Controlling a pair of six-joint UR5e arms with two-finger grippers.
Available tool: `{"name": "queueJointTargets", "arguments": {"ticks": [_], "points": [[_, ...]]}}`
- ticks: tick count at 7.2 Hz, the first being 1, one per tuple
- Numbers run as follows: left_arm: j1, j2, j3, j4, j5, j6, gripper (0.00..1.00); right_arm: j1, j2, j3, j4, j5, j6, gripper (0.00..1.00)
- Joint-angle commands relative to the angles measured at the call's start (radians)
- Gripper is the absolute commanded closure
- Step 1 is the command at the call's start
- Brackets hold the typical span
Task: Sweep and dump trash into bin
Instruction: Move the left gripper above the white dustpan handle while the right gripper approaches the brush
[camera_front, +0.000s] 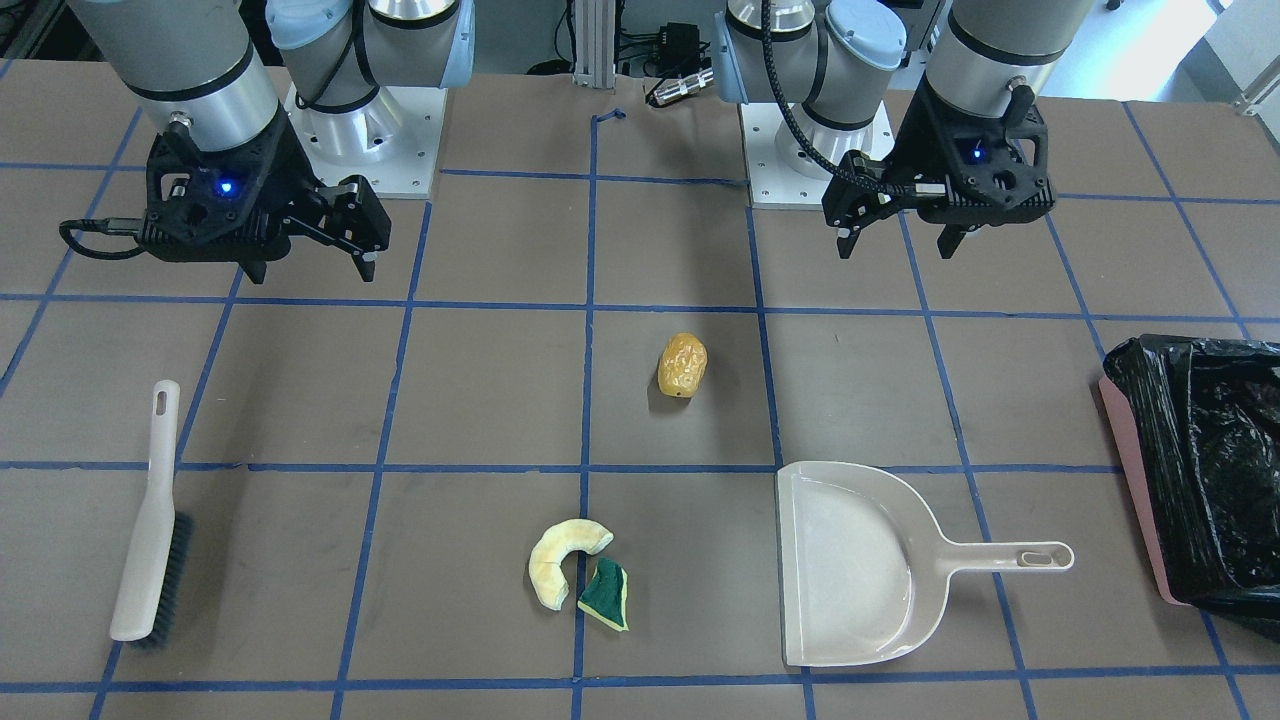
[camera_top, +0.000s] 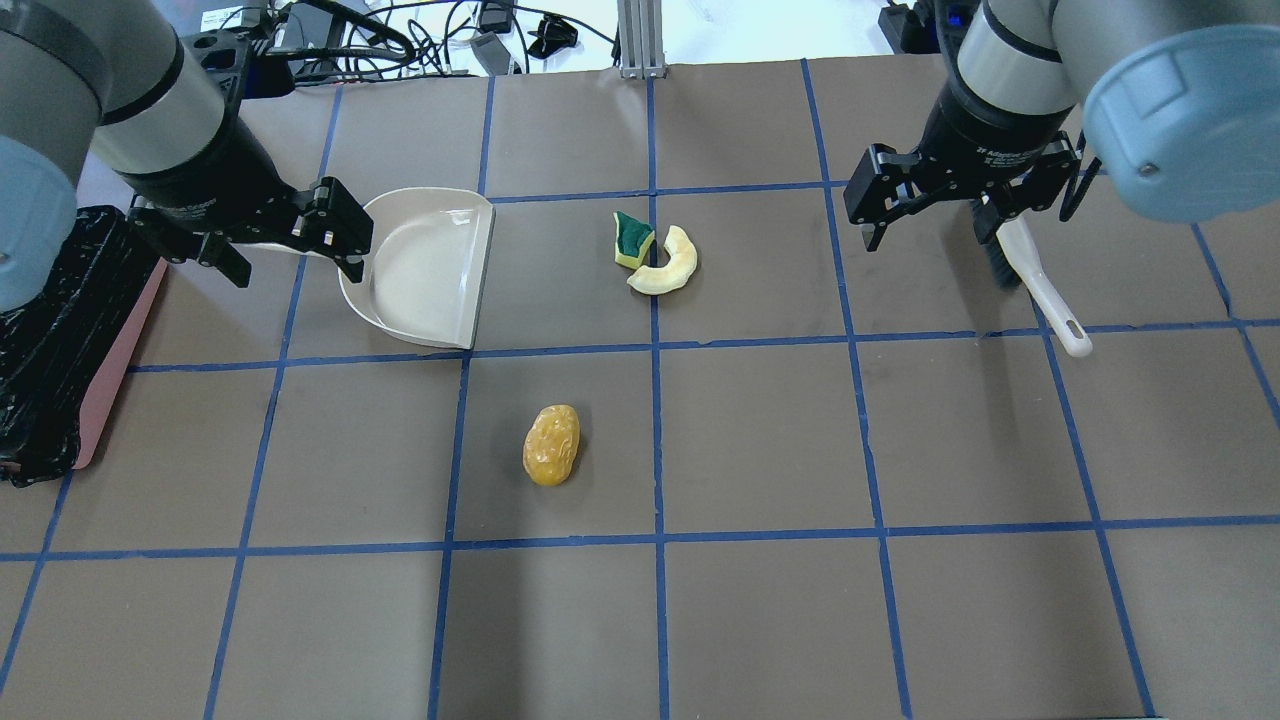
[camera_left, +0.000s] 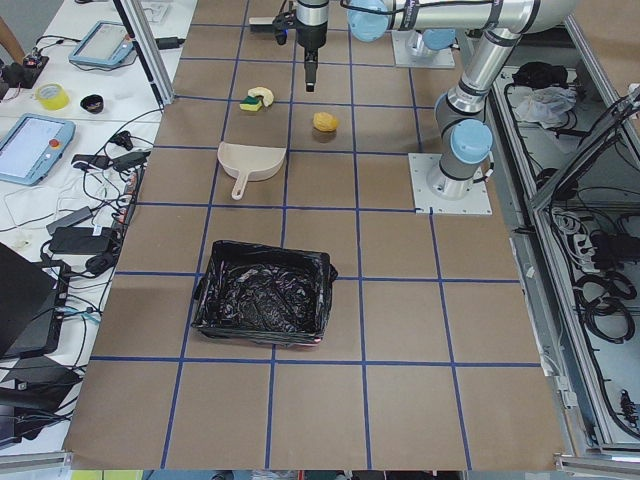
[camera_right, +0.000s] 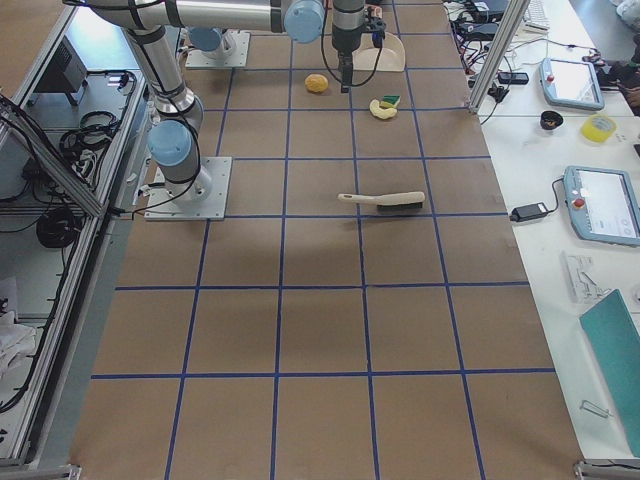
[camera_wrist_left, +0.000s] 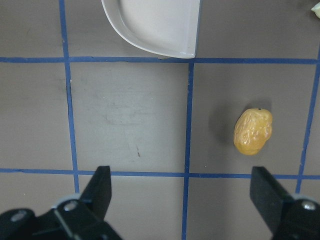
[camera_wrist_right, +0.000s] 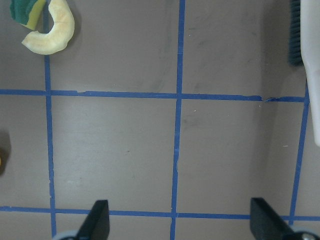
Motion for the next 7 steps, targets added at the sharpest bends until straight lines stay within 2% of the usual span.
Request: {"name": "queueJointTargets", "arguments": {"ticks": [1, 3, 6, 7], "points": [[0.001, -0.006, 0.001, 0.004, 0.000, -0.017, 0.00, 0.001, 0.003, -0.002, -0.010, 0.011, 0.000, 0.00], [0.024, -0.004, 0.008, 0.002, 0.001, -0.101, 0.00, -0.001, 0.002, -0.004, -0.010, 0.008, 0.000, 0.00], [0.167, -0.029, 0.010, 0.014, -0.011, -0.531, 0.00, -0.001, -0.012, -0.008, -0.003, 0.007, 0.000, 0.00], [0.175, -0.053, -0.002, 0.103, -0.011, -0.569, 0.00, -0.001, 0.000, -0.001, -0.004, 0.007, -0.008, 0.00]]}}
